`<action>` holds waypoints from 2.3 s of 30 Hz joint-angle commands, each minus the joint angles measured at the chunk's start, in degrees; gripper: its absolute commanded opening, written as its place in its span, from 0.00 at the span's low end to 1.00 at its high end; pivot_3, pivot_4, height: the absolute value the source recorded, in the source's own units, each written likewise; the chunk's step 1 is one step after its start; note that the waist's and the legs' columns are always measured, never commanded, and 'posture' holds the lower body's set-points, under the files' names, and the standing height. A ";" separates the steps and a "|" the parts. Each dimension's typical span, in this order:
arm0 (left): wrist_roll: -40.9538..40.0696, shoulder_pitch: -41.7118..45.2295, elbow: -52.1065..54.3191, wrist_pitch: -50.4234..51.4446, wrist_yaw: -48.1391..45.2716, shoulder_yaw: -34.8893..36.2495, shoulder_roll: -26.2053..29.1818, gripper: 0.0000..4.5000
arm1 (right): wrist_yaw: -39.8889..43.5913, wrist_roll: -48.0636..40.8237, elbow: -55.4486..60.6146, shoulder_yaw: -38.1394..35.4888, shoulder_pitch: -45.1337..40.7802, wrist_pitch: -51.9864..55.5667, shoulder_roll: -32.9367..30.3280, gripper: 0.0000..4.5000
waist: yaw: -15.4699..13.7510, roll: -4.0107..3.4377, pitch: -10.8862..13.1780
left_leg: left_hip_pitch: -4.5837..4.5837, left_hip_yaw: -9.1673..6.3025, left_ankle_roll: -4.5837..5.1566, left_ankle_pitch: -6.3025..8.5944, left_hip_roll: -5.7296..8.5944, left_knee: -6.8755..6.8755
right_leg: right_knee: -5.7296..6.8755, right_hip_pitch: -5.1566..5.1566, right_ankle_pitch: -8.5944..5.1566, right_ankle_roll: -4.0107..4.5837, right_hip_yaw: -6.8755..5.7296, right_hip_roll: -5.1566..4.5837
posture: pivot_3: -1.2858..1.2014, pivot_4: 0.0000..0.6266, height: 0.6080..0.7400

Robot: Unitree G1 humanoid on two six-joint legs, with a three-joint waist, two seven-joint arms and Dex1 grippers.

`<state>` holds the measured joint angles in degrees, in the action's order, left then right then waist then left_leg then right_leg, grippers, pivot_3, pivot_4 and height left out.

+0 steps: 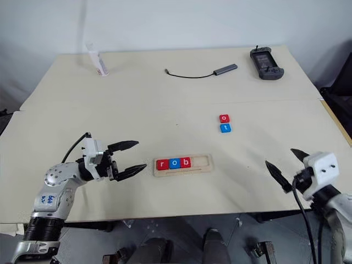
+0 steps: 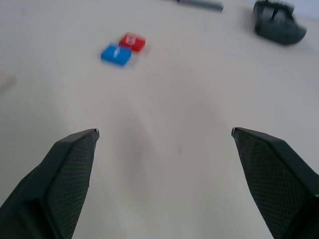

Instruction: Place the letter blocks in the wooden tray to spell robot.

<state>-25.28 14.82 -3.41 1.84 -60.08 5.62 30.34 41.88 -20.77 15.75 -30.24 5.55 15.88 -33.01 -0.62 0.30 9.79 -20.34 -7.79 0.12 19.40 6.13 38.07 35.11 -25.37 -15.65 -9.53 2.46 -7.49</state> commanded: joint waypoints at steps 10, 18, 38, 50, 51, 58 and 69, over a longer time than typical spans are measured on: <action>0.09 -1.01 3.93 0.39 2.26 0.67 -0.45 1.00 | -8.88 4.22 -17.73 24.72 -40.94 31.27 -4.10 0.99 | 0.82 0.00 0.00 | -0.02 0.13 0.02 0.01 -0.04 -0.03 | -0.03 -0.11 0.04 0.03 -0.01 -0.05 | 0.52 0.24 1.00; 0.07 -3.44 6.62 -0.04 4.14 0.86 -0.61 1.00 | -12.81 9.10 -30.53 30.03 -52.98 30.48 1.21 0.99 | 0.69 0.00 0.00 | -0.18 0.03 0.24 0.14 0.05 -0.05 | -0.03 -0.16 0.07 0.09 -0.13 -0.13 | 0.52 0.24 1.00; -0.19 -3.84 8.41 1.09 5.34 0.95 0.18 1.00 | -20.40 15.31 -58.06 30.86 -66.24 23.30 10.50 0.91 | 2.43 -0.01 0.00 | -0.22 0.10 0.35 0.29 0.04 0.00 | -0.04 -0.20 0.07 0.09 -0.21 -0.14 | 0.52 0.24 1.00; -0.05 -2.83 7.99 0.76 4.75 -0.22 -0.67 1.00 | -20.24 14.60 -53.51 28.75 -66.81 21.61 10.57 0.32 | 2.51 -0.02 0.00 | -0.22 0.10 0.35 0.29 0.04 0.01 | -0.01 -0.21 0.08 0.10 -0.21 -0.14 | 0.52 0.24 1.00; -0.08 -2.64 7.70 0.67 4.53 -0.37 -0.78 1.00 | -19.91 14.48 -51.07 28.66 -66.40 22.84 10.12 0.32 | 2.50 -0.02 0.00 | -0.22 0.10 0.35 0.29 0.04 0.01 | -0.02 -0.21 0.08 0.10 -0.21 -0.14 | 0.52 0.24 1.00; -1.27 -1.19 6.09 1.67 1.76 -1.69 -1.11 1.00 | -18.77 10.43 -22.50 25.28 -55.38 41.54 4.90 0.32 | 1.99 -0.03 0.00 | -0.25 0.03 0.36 0.30 0.05 0.00 | -0.02 -0.23 0.08 0.10 -0.31 -0.17 | 0.52 0.24 1.00; -1.11 4.32 1.26 3.00 -2.88 -3.64 -1.16 1.00 | -21.82 4.34 23.56 14.27 -22.02 67.87 7.00 0.32 | 0.91 -0.04 -0.01 | -0.35 0.11 0.37 0.36 0.03 0.09 | -0.04 -0.26 0.09 0.08 -0.30 -0.17 | 0.52 0.24 1.00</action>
<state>-25.51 18.55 -1.95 5.08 -62.17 1.46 29.08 20.79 -15.32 33.61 -14.74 -17.47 81.96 -26.65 0.29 0.26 9.78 -20.67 -7.68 0.49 19.76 6.15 38.17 35.08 -25.62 -15.56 -9.45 2.16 -7.65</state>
